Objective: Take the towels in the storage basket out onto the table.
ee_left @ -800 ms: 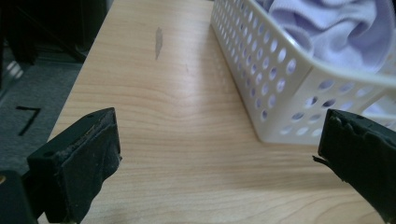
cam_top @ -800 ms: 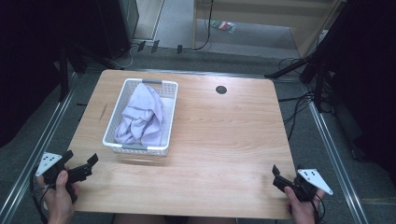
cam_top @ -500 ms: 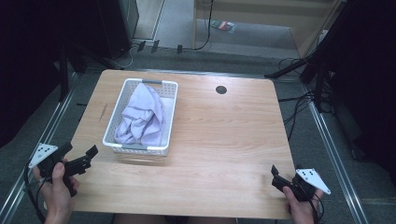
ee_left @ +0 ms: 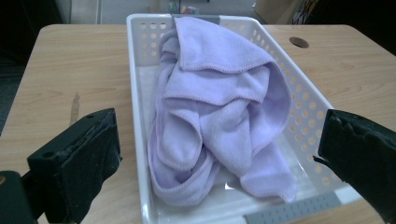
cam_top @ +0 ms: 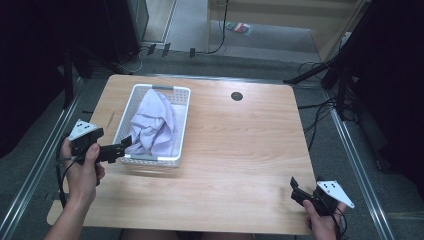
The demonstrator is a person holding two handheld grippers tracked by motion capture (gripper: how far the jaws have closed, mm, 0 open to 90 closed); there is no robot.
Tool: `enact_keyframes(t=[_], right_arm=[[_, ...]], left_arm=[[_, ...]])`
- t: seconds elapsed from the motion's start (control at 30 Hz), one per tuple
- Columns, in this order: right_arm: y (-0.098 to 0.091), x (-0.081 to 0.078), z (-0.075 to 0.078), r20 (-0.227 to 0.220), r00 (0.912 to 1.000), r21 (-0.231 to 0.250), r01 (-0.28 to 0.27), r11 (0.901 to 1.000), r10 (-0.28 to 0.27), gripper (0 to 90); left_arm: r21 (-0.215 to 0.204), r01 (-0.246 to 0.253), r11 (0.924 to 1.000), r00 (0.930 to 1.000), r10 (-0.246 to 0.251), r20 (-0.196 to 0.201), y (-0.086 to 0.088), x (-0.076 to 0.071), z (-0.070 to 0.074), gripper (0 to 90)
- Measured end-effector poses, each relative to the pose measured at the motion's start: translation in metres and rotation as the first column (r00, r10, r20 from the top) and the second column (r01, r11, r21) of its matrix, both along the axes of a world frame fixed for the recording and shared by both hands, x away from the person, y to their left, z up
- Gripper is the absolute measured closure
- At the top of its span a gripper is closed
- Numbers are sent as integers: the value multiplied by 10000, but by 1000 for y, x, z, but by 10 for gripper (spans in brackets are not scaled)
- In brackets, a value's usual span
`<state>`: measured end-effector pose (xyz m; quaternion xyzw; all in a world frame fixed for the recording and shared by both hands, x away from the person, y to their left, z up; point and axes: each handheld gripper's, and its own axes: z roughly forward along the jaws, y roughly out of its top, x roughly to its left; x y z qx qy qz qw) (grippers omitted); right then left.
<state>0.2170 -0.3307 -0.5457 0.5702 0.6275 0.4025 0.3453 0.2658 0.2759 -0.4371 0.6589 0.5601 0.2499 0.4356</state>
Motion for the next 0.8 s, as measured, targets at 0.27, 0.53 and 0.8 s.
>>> enact_keyframes(t=[0.27,0.53,0.8], right_arm=[[0,0,0,-7,10000,-4,-16,10000,16,79],[0,0,0,-25,10000,-13,-58,10000,58,79],[0,0,0,-28,10000,-20,-84,10000,84,79]], left_arm=[[469,149,9988,9981,-121,-603,-15,32,15,0],[1033,309,9942,9846,-125,-1742,-33,67,22,0],[1751,862,9808,9555,-316,-2934,-57,99,12,0]])
